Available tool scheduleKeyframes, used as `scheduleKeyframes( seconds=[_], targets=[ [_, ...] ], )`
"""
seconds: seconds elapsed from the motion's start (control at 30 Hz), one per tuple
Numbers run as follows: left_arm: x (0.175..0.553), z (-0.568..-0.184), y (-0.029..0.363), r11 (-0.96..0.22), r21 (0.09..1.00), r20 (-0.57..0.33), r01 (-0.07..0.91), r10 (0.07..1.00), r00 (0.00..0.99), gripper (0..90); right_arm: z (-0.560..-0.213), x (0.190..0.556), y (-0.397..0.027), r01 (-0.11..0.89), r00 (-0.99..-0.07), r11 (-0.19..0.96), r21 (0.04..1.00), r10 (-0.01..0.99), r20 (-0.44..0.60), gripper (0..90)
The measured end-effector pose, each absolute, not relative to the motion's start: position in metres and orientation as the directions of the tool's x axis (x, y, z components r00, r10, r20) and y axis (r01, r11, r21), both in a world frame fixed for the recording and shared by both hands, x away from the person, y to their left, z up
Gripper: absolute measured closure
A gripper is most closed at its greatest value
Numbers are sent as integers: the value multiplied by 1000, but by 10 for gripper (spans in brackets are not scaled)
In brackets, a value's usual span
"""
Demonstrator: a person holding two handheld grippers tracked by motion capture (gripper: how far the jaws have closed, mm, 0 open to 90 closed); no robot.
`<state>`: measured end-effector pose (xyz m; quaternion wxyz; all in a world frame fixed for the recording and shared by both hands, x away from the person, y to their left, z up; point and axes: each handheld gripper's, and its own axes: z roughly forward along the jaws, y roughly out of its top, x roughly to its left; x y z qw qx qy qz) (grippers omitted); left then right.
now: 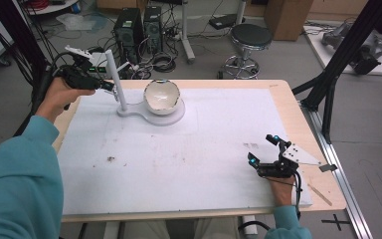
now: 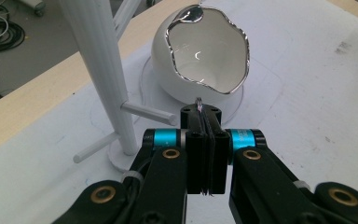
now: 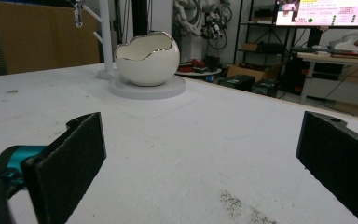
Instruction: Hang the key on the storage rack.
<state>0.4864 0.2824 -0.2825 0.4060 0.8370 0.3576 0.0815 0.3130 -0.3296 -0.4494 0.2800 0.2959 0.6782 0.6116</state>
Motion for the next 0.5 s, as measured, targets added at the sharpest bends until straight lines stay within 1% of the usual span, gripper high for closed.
scheduleKeyframes(
  seconds=[0.5],
  targets=[
    [494, -289, 285, -406, 726, -165, 555, 680, 714, 885, -449, 313, -330, 55, -667, 76, 996, 745, -20, 6]
  ],
)
